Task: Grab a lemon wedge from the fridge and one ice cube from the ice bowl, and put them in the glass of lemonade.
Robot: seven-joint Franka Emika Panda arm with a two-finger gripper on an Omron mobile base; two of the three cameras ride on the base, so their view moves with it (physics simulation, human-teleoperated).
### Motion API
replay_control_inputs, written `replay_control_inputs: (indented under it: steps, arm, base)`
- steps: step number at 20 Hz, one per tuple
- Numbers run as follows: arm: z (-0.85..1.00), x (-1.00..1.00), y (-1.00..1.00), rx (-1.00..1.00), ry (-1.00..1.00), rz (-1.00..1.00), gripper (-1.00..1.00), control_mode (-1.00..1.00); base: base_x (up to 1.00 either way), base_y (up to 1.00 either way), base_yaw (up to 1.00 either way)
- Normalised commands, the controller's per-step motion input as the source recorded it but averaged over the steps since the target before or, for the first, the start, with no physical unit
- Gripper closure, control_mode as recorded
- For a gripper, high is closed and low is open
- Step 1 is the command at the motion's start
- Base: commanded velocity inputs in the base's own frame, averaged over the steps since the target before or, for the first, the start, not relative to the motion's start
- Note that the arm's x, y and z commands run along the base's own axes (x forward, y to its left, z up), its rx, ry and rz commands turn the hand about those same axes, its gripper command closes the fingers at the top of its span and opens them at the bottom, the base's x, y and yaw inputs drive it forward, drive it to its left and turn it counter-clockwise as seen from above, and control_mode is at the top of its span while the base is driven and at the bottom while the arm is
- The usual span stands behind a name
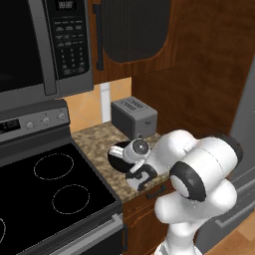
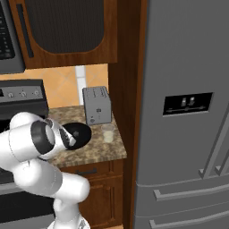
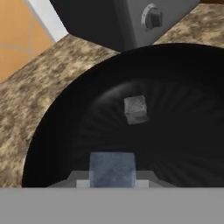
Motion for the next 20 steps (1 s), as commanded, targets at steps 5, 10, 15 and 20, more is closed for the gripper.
replay_control_inputs:
  steps: [5,10,15,20]
  arm:
    - [1.00,-0.14,-0.16,0.00,-0.09,0.00,1.00,-1.00]
    - [1.00,-0.32,-0.04,0.00,-0.03,0.00,1.00,-1.00]
    - [0.64,-0.63,-0.24,0.00,0.04,-0.09,1.00,-1.00]
    - [0.55,-0.36,-0.41,-0.05,0.04,-0.23,1.00,-1.00]
  base:
    - [0.00,0.00,0.00]
    - [0.00,0.00,0.00]
    - [0.00,0.00,0.00]
    - [0.00,0.00,0.00]
